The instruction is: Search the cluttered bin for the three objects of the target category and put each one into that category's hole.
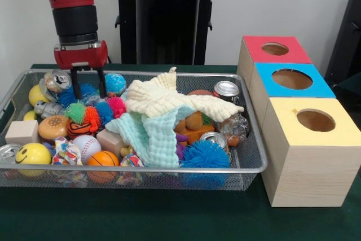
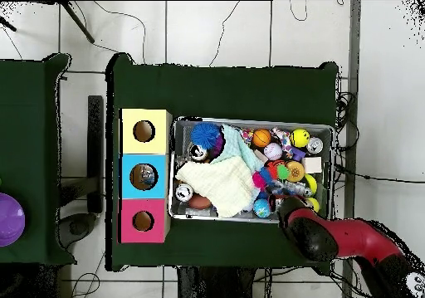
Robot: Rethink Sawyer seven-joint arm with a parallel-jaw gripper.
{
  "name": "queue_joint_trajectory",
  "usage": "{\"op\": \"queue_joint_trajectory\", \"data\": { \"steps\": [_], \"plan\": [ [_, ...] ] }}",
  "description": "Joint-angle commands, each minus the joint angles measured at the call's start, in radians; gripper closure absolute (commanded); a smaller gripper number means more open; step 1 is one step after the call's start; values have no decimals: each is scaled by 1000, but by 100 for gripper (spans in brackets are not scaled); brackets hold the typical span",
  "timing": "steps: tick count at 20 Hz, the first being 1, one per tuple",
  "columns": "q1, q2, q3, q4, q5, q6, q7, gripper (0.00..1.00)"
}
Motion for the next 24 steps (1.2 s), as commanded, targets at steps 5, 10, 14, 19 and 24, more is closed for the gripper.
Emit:
{"op": "queue_joint_trajectory", "data": {
  "steps": [5,10,14,19,24],
  "plan": [
    [-40,90,56,-102,-24,48,-88,0],
    [-79,129,89,-112,-41,43,-120,0],
    [-39,118,61,-119,-59,13,-73,0],
    [1,115,27,-121,-70,-25,-25,0],
    [37,114,0,-124,-70,-50,9,0]
  ]
}}
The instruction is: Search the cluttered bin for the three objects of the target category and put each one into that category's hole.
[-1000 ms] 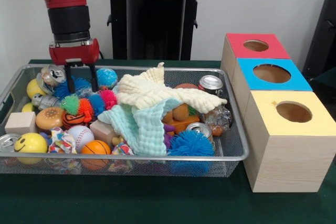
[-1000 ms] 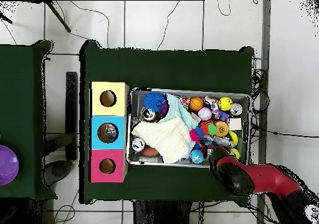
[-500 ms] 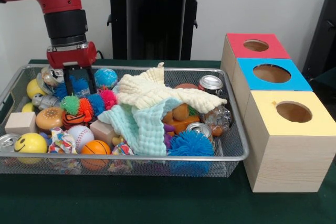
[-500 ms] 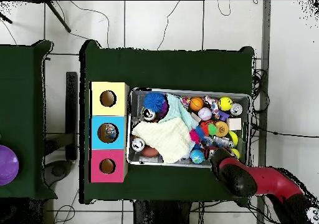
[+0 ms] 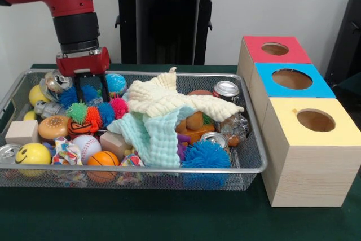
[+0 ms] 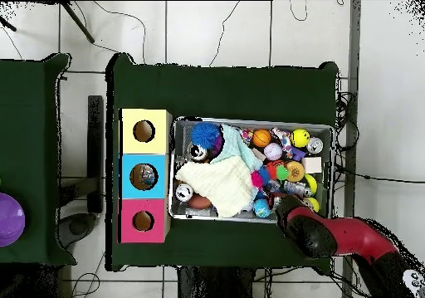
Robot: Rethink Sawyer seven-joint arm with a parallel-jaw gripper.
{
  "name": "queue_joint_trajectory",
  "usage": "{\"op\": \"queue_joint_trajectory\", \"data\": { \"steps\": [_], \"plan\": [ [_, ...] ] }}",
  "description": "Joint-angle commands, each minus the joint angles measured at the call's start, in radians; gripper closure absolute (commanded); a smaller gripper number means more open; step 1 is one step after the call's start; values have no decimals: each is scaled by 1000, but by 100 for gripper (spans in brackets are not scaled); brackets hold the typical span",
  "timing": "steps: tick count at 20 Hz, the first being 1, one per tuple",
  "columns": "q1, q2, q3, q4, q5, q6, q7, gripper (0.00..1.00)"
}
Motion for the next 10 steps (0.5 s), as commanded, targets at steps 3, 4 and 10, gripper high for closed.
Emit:
{"op": "queue_joint_trajectory", "data": {
  "steps": [3,4,10],
  "plan": [
    [84,51,-34,-107,-63,-60,23,0],
    [90,49,-37,-110,-59,-60,25,0],
    [89,55,-38,-108,-51,-67,16,0]
  ]
}}
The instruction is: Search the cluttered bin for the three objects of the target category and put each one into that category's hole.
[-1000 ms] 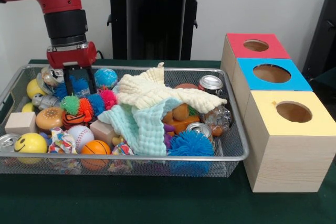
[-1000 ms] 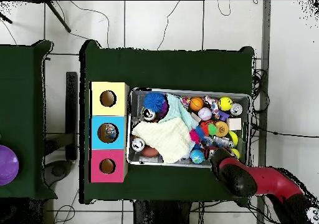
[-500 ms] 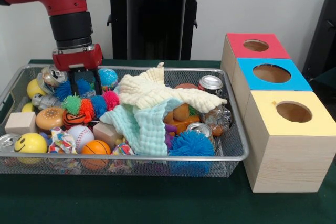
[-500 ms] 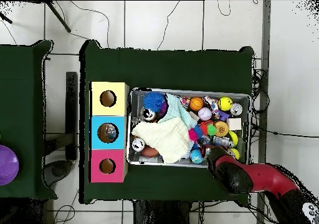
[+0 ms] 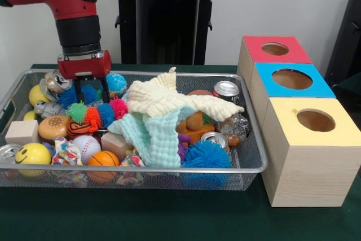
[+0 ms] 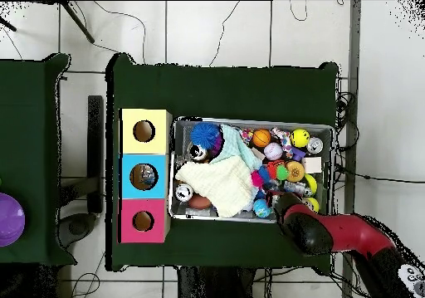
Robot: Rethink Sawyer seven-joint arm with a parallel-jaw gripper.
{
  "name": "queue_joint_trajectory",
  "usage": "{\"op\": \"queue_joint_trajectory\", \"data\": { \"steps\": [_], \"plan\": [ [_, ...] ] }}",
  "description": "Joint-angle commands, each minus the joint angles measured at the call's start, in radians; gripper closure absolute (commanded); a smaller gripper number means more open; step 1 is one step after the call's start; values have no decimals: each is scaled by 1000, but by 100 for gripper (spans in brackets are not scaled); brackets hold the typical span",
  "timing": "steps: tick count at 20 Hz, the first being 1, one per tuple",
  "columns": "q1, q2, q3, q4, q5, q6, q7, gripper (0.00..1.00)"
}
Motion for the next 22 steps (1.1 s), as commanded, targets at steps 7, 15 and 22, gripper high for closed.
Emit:
{"op": "queue_joint_trajectory", "data": {
  "steps": [7,15,22],
  "plan": [
    [40,65,4,-86,-50,-67,18,0],
    [77,65,-32,-94,-49,-106,50,0],
    [140,67,-99,-104,-46,-173,81,100]
  ]
}}
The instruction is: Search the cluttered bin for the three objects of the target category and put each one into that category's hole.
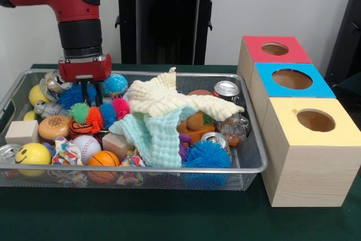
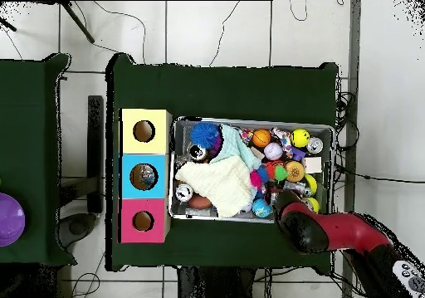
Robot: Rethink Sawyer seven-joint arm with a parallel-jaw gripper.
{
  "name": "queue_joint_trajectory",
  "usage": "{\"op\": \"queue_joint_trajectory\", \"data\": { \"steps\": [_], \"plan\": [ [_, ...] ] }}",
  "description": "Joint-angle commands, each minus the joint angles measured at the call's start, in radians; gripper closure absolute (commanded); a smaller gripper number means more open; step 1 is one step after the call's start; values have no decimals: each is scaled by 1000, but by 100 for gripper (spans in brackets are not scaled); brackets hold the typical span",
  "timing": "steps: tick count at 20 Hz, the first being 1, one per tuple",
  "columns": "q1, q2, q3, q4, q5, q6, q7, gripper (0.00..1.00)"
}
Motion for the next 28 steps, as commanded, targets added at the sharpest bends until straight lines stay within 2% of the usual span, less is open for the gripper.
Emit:
{"op": "queue_joint_trajectory", "data": {
  "steps": [1,7,13,15,19,22,28],
  "plan": [
    [80,72,-36,-85,-45,-107,79,100],
    [79,90,-34,-99,-33,-115,58,100],
    [85,77,-40,-90,-14,-100,60,100],
    [70,44,-17,-62,18,-40,50,100],
    [46,-74,30,10,130,129,11,100],
    [32,-115,57,15,193,227,-37,100],
    [32,-139,65,35,237,274,-46,100]
  ]
}}
